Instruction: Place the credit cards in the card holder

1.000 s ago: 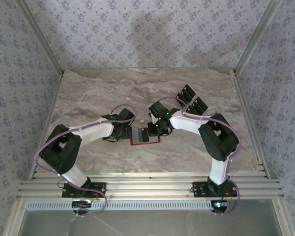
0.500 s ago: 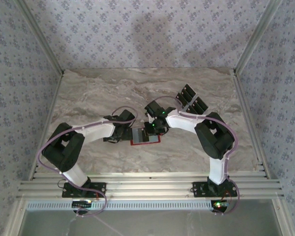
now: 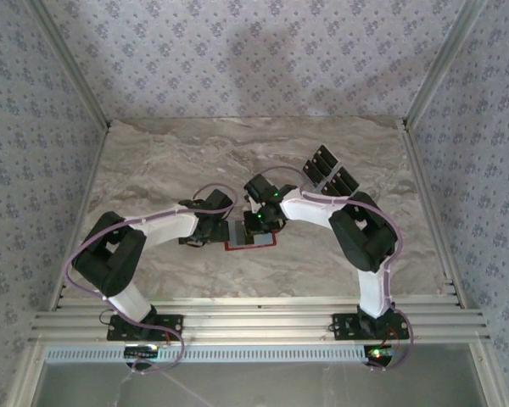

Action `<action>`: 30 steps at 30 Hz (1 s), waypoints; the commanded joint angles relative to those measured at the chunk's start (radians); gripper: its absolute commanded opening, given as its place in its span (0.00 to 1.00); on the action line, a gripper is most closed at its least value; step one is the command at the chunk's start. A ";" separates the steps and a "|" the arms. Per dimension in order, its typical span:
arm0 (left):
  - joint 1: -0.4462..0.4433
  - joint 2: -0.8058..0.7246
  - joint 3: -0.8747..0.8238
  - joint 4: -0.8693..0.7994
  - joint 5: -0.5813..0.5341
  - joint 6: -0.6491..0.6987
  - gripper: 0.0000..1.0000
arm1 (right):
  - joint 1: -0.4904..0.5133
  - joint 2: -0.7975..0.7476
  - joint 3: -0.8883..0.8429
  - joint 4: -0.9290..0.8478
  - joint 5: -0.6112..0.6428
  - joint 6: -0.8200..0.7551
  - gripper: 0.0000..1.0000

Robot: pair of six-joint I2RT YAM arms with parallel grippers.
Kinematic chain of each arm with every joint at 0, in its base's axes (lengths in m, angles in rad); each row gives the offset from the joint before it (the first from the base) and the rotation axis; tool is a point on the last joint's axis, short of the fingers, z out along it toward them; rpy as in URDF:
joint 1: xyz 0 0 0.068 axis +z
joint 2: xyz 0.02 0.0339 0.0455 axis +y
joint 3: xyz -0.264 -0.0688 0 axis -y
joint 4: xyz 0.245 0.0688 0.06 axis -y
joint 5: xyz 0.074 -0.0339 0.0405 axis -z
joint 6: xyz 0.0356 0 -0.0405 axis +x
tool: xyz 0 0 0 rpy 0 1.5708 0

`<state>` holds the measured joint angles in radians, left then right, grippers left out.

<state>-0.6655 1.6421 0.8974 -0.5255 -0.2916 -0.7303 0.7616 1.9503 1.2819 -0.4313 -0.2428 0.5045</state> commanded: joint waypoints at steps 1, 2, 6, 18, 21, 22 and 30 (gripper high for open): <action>0.002 0.025 -0.019 0.015 0.020 0.008 1.00 | 0.012 0.028 0.037 -0.016 -0.019 0.008 0.12; 0.003 0.024 -0.019 0.015 0.020 0.008 1.00 | 0.014 0.031 0.044 -0.015 -0.022 0.007 0.12; 0.001 0.027 -0.017 0.016 0.022 0.004 1.00 | 0.018 0.044 0.066 -0.016 -0.037 0.007 0.12; 0.000 0.029 -0.007 0.007 0.018 0.005 1.00 | -0.042 -0.057 0.005 -0.015 -0.017 -0.005 0.11; -0.001 0.028 -0.007 0.005 0.017 0.006 1.00 | -0.051 -0.052 -0.009 -0.014 -0.017 -0.008 0.11; -0.002 0.028 -0.006 0.005 0.016 0.006 1.00 | -0.051 -0.047 -0.013 -0.012 -0.017 -0.008 0.11; -0.002 0.028 -0.005 0.005 0.015 0.006 1.00 | -0.045 -0.007 -0.027 0.014 -0.024 0.000 0.11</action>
<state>-0.6655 1.6421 0.8974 -0.5255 -0.2916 -0.7303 0.7094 1.9213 1.2644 -0.4229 -0.2684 0.5045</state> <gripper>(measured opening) 0.997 0.108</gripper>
